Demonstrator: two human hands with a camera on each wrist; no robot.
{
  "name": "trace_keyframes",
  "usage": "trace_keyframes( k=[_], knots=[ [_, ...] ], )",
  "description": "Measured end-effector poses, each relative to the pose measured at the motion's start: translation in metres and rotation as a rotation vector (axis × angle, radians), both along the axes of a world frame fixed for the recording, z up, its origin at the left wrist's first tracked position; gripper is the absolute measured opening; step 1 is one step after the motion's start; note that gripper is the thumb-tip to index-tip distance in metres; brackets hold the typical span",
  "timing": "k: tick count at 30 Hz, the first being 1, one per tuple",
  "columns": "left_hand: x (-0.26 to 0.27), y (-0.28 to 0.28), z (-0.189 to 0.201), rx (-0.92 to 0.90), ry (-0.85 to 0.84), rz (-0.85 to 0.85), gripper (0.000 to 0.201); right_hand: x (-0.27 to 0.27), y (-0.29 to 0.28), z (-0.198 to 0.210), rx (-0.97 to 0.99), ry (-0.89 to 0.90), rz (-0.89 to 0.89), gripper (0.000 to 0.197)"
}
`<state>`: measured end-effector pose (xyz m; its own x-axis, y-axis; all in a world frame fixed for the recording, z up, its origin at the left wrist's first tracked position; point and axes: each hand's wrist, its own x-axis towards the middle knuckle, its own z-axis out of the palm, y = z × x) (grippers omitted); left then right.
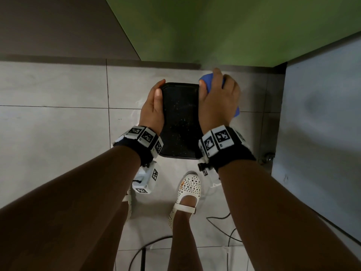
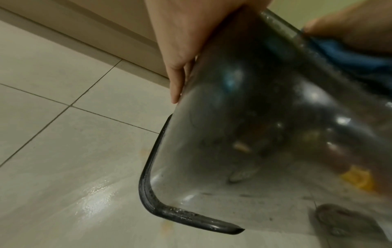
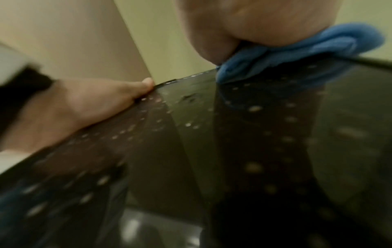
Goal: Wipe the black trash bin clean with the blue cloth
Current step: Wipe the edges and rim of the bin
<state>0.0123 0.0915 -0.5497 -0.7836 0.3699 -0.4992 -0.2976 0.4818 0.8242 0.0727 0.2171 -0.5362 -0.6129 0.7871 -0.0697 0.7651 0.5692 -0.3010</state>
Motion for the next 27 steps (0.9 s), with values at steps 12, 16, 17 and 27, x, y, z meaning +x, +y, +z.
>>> trace_keyframes(
  k=[12,16,17,27],
  knots=[
    [0.001,0.002,0.001,-0.032,0.018,0.045,0.039,-0.011,-0.035,-0.004,-0.035,-0.011,-0.083,0.052],
    [0.002,0.001,0.000,-0.038,0.033,0.016,0.039,-0.008,-0.031,-0.007,-0.002,-0.014,-0.397,0.052],
    [0.002,0.001,0.000,-0.037,0.037,0.000,0.040,-0.009,-0.030,-0.007,0.029,0.028,-0.419,0.051],
    [0.006,-0.016,0.017,-0.204,0.037,-0.200,0.026,-0.004,0.000,0.003,-0.232,0.206,0.167,0.047]
  ],
)
